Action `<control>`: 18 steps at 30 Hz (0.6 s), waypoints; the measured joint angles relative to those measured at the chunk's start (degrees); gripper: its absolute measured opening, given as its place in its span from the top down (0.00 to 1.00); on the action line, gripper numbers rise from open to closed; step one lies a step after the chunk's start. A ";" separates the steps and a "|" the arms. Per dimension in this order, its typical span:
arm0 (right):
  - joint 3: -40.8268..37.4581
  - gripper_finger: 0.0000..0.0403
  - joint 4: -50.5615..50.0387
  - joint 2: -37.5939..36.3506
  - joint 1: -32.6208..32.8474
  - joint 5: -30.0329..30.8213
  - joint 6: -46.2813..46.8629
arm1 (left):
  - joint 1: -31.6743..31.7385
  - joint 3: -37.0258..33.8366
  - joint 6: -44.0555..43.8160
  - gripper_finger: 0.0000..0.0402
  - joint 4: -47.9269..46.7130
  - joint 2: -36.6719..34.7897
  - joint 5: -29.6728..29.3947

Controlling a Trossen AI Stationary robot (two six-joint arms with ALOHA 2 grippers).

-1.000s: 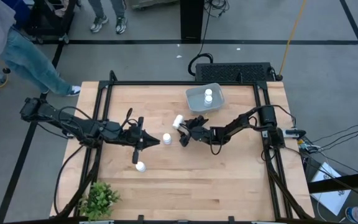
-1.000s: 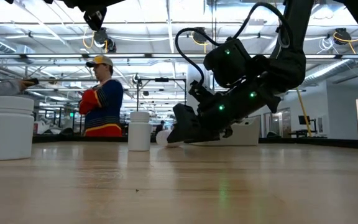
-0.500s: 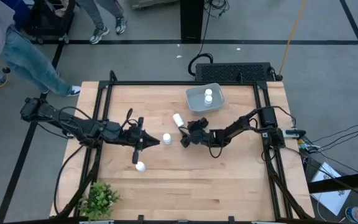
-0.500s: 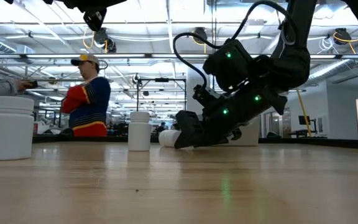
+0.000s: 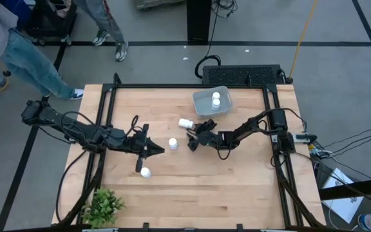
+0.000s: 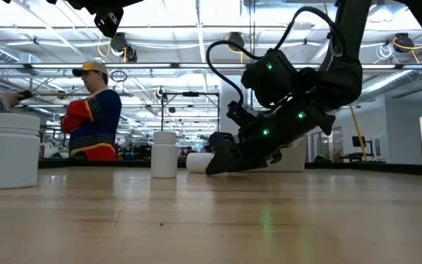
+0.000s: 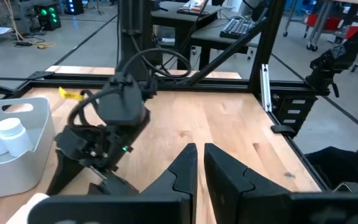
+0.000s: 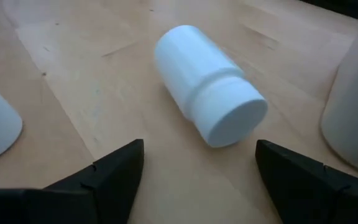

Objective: Pick and place pill bottles into a basket
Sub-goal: Put the white medicine bottle into the gray bin

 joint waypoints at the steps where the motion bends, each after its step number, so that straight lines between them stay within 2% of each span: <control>1: -0.22 0.25 0.97 0.02 -0.06 -1.17 -0.29 | -0.08 0.00 0.02 0.91 0.00 0.00 -0.02; 13: -0.52 0.26 3.75 -0.65 3.01 -3.79 -6.58 | -0.11 0.00 0.15 0.91 -1.29 0.00 -1.93; 18: 0.84 0.27 -1.11 -8.53 4.02 -12.72 -14.49 | -0.11 -0.02 -0.23 0.91 -1.20 0.00 -1.99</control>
